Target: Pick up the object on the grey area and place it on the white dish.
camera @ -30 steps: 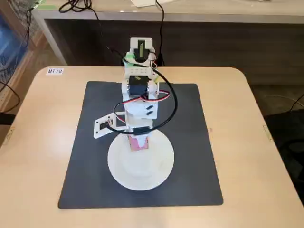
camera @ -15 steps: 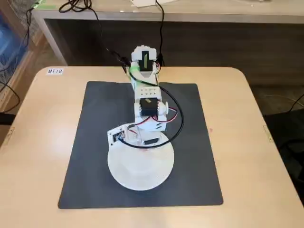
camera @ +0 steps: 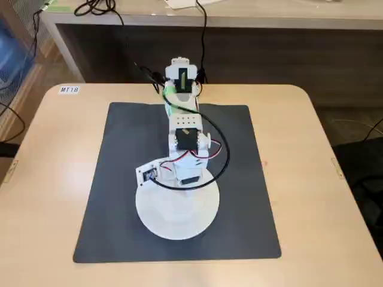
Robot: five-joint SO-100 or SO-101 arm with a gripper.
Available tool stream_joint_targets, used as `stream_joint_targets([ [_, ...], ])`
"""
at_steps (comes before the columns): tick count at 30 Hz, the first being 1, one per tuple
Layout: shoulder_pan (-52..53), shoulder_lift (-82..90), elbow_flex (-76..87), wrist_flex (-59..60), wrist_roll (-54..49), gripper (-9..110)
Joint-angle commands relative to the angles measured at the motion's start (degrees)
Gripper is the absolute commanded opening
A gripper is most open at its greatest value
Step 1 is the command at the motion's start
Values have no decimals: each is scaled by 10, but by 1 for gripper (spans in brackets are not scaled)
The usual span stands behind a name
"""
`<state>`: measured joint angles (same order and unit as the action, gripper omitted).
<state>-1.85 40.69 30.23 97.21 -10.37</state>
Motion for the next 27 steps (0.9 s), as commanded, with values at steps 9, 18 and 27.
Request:
stream_joint_targets([
  [9, 19, 187, 137, 1, -13, 54],
  [18, 23, 340, 257, 1, -23, 57],
  [27, 34, 756, 474, -46, 30, 0],
])
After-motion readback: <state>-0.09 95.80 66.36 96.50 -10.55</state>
